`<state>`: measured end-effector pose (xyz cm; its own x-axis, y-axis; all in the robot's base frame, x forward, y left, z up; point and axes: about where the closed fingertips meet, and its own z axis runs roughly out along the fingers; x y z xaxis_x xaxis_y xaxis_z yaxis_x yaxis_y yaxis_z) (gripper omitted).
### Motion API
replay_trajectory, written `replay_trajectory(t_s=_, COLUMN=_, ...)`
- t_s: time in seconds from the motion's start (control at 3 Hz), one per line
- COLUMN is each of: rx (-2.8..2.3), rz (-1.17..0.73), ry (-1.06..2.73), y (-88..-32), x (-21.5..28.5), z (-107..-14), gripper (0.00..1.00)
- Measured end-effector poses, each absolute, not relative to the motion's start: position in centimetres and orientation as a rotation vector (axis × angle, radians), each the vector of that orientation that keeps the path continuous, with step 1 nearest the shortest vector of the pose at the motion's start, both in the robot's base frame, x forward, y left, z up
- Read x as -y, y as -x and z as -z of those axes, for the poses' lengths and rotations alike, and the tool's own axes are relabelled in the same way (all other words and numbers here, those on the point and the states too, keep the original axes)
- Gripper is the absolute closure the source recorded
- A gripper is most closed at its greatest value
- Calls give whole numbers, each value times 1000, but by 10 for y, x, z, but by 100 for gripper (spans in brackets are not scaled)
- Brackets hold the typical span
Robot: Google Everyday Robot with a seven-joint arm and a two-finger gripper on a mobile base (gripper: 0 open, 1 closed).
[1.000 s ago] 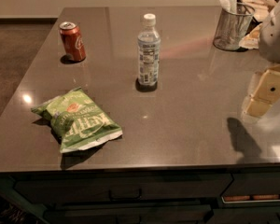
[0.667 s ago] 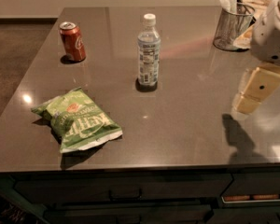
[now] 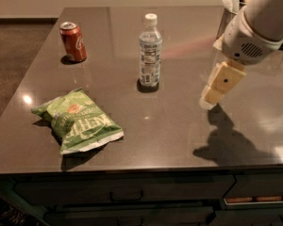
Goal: Knock blue plastic bottle over
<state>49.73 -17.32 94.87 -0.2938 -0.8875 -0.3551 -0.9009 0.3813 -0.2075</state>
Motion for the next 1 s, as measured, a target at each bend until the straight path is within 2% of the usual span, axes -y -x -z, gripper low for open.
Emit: replay_trajectory(t_s=1.0, rx=-2140, rz=-284, ry=1213, y=-599, x=95, z=-953, gripper=0)
